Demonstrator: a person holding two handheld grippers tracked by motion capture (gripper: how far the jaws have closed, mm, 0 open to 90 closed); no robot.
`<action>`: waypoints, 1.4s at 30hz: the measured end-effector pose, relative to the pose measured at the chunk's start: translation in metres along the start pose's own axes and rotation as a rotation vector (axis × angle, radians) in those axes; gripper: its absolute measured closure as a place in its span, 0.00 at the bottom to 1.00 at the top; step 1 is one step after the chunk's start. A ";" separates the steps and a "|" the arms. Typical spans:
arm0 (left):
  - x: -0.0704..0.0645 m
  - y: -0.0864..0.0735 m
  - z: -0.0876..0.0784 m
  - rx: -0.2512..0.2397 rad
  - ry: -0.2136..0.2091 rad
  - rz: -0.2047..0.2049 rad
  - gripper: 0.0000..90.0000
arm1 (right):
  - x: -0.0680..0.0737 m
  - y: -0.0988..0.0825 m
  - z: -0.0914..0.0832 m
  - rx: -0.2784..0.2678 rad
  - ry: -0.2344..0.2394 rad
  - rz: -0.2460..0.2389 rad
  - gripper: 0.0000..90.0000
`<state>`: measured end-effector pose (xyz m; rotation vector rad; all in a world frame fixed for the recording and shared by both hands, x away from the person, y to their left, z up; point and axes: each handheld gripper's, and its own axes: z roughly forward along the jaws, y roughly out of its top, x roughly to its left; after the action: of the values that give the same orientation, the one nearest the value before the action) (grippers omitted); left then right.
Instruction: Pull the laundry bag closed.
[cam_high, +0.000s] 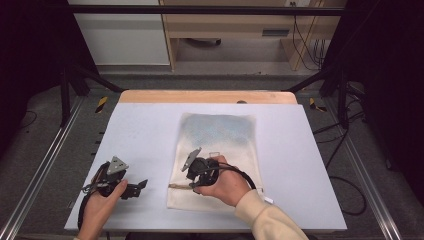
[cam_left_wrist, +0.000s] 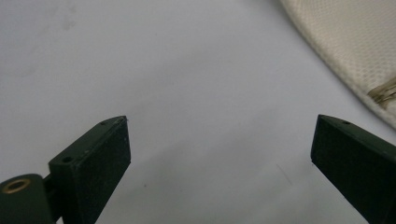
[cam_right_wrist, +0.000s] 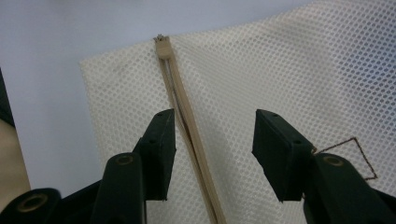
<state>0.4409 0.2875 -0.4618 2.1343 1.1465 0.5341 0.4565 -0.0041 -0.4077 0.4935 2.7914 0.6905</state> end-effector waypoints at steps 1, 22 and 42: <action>0.000 0.000 0.001 0.007 -0.001 -0.002 0.06 | 0.001 0.003 0.001 -0.009 0.001 -0.008 0.58; 0.004 0.001 -0.001 -0.003 -0.009 -0.016 0.06 | 0.016 0.031 0.027 -0.009 0.096 -0.050 0.72; 0.003 0.002 -0.001 -0.009 -0.013 -0.019 0.07 | 0.017 0.032 0.054 -0.102 0.143 -0.001 0.80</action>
<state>0.4428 0.2899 -0.4598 2.1144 1.1542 0.5148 0.4651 0.0510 -0.4410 0.4398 2.8685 0.8964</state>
